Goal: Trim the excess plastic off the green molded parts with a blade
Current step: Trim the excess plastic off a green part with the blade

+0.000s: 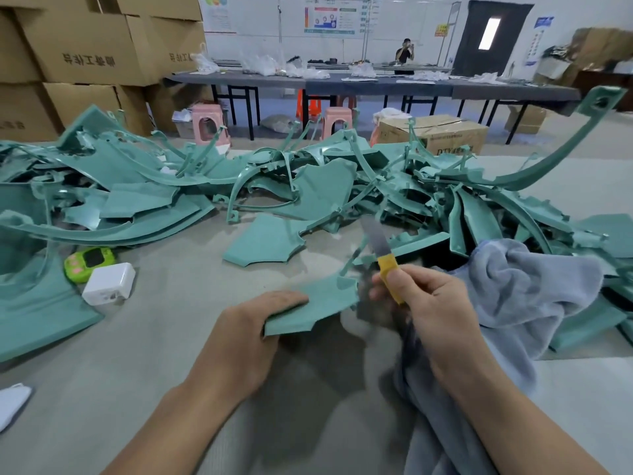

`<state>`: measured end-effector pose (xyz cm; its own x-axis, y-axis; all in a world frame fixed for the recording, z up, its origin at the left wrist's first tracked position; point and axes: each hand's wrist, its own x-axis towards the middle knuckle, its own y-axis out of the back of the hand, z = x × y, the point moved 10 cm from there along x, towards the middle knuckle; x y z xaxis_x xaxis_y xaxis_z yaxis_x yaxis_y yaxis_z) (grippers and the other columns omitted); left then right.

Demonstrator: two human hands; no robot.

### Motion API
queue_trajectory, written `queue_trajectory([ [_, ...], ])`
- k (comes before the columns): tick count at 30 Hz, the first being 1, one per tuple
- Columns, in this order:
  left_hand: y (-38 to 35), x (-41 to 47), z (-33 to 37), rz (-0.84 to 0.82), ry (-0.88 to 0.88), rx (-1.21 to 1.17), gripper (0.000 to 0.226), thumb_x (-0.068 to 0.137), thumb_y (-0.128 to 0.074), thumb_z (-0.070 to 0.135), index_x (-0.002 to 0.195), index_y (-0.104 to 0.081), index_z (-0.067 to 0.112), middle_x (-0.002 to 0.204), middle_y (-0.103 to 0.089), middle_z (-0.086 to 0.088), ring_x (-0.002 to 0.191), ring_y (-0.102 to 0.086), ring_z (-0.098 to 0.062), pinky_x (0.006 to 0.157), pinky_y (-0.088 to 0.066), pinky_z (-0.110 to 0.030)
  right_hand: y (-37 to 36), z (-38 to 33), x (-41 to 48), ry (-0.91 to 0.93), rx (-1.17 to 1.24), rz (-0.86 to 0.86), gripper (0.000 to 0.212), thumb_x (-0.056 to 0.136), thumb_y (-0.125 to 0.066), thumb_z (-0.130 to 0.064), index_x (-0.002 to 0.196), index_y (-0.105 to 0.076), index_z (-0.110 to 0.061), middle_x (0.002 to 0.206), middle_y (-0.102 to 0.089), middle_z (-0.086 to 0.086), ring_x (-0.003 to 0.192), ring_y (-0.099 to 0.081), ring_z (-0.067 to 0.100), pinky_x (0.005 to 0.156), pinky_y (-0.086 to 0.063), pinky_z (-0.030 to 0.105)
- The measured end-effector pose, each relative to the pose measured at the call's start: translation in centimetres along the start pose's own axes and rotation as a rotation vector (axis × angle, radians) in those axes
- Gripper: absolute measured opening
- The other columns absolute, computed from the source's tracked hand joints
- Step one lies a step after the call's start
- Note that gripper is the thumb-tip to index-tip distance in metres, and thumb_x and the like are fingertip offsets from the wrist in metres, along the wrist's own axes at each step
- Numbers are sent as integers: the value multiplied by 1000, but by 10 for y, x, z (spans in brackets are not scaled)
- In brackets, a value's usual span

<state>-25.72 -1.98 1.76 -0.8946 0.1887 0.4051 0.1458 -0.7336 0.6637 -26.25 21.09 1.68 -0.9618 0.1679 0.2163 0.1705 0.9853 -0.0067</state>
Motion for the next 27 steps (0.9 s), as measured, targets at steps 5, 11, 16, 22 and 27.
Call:
queue_trajectory([
  [5, 3, 1, -3, 21, -11, -23, 42, 88, -70, -2, 115, -77, 30, 114, -64, 33, 109, -56, 21, 95, -39, -1, -32, -15, -22, 186, -429, -241, 32, 92, -62, -36, 66, -69, -18, 56, -62, -2, 53, -51, 11, 56, -43, 32],
  [11, 5, -1, -8, 89, 21, -77, 36, 90, -73, 7, 111, -78, 36, 105, -66, 42, 104, -60, 20, 93, -44, -4, -14, -29, -25, 213, -781, 7, 35, 96, -65, -30, 63, -57, -21, 53, -54, -6, 54, -49, 16, 49, -33, 24],
  [16, 11, 1, -6, 144, 29, -38, 45, 90, -72, 8, 105, -73, 51, 87, -51, 60, 88, -53, 31, 82, -44, -2, -36, -37, -40, 262, -572, -149, 29, 92, -59, -40, 66, -56, -27, 57, -53, -5, 51, -46, 13, 48, -35, 27],
  [22, 15, 0, -13, 181, 59, -42, 47, 89, -75, 12, 108, -65, 54, 83, -53, 58, 91, -64, 13, 76, -39, 3, -6, -43, -28, 277, -726, 109, 30, 96, -63, -31, 66, -60, -24, 53, -53, -6, 54, -48, 17, 50, -30, 26],
  [27, 14, 2, -23, 195, 107, 10, 16, 90, -74, 17, 100, -81, 28, 71, -58, 45, 77, -65, 7, 66, -39, -2, -47, -35, -46, 311, -710, -182, 30, 97, -59, -39, 71, -56, -23, 58, -53, -5, 54, -48, 14, 50, -37, 27],
])
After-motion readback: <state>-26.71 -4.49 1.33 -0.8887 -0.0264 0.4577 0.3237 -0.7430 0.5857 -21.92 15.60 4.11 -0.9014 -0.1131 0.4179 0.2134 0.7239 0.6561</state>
